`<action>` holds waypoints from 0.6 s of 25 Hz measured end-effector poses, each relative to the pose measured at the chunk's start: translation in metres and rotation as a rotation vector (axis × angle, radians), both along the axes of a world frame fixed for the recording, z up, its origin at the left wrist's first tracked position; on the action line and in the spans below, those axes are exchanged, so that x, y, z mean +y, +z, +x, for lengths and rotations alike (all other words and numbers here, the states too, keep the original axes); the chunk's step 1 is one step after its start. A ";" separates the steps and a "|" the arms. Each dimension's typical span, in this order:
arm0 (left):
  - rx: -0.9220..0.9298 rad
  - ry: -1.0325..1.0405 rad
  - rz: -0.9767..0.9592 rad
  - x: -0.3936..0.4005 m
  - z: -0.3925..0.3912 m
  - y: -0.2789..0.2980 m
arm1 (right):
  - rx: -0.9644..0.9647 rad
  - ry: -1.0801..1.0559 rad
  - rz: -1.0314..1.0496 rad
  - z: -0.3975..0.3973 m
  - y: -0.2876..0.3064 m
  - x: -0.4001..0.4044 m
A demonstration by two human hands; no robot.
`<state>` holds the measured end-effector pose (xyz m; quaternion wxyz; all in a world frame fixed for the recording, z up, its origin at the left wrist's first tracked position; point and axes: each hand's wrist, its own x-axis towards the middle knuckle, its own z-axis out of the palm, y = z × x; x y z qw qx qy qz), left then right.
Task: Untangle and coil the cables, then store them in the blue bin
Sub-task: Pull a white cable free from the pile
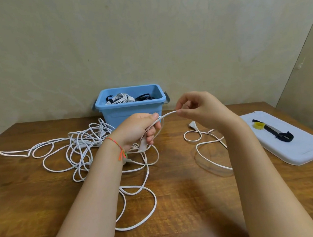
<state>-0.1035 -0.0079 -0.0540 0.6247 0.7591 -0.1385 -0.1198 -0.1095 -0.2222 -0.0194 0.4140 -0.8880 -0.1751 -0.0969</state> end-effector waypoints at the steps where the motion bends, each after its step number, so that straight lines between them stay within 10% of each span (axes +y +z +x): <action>1: 0.025 -0.033 -0.033 -0.003 -0.001 0.002 | -0.015 0.020 0.022 0.000 0.000 0.002; 8: 0.171 -0.224 -0.476 -0.010 -0.002 0.007 | -0.036 -0.066 0.066 0.005 -0.004 0.010; 15: 0.483 0.349 -1.388 0.023 0.027 -0.005 | 0.082 -0.168 0.018 0.005 -0.002 -0.005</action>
